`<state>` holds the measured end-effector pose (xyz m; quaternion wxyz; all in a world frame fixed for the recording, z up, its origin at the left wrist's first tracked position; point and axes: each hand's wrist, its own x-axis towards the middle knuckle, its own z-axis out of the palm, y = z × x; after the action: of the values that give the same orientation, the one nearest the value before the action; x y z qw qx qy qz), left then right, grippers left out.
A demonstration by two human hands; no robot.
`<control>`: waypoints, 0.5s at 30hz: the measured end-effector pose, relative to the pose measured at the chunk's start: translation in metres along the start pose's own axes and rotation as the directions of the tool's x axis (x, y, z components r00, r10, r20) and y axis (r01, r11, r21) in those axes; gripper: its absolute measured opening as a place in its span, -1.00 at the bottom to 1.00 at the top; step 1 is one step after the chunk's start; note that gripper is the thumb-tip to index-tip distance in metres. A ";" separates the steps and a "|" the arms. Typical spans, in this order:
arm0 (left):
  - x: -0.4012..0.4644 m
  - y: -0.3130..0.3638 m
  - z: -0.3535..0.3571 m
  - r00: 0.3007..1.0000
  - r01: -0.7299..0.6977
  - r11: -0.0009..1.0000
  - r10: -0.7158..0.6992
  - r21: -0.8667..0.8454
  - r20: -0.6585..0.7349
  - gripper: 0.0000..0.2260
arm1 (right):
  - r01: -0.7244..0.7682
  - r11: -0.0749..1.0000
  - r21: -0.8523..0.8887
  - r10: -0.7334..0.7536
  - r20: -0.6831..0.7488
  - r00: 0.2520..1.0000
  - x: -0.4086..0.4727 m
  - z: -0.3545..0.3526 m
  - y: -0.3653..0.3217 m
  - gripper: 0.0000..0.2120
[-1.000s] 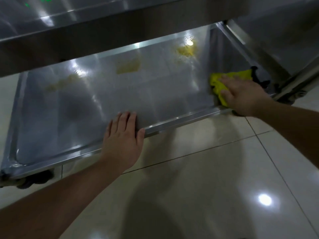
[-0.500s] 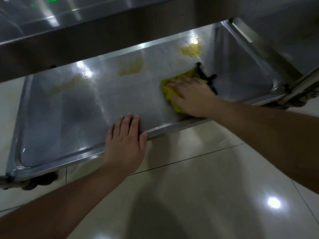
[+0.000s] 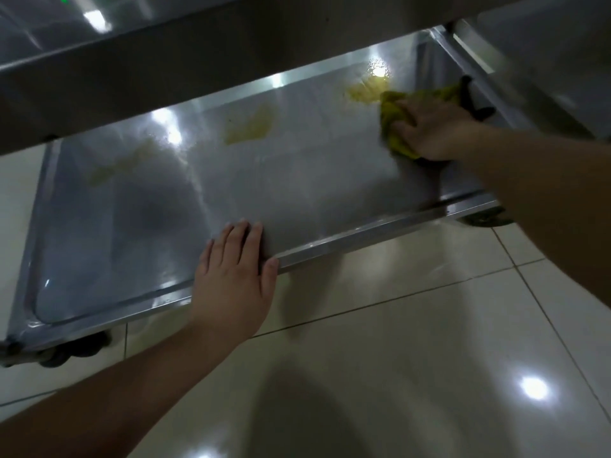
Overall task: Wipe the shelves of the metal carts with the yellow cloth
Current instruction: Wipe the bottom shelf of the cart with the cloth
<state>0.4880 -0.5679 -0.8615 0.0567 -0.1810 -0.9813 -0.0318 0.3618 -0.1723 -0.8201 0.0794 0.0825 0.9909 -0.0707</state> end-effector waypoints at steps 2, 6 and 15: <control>0.000 0.000 0.001 1.000 -0.001 1.000 0.001 0.008 -0.001 -0.45 | -0.104 0.995 0.008 0.104 -0.053 0.993 -0.007 0.000 0.032 -0.30; 0.000 0.001 0.004 1.000 0.001 1.000 -0.001 0.021 -0.012 -0.45 | -0.139 0.990 0.039 0.142 -0.111 0.984 -0.023 0.002 0.048 -0.23; 0.001 0.002 0.006 0.999 0.017 1.000 -0.016 0.018 -0.038 -0.45 | 0.248 0.967 -0.052 -0.250 -0.047 0.967 -0.086 0.032 -0.054 -0.31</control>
<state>0.4871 -0.5655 -0.8671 0.0767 -0.1717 -0.9818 -0.0269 0.4410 -0.2431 -0.8299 0.0454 -0.0427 0.9965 -0.0552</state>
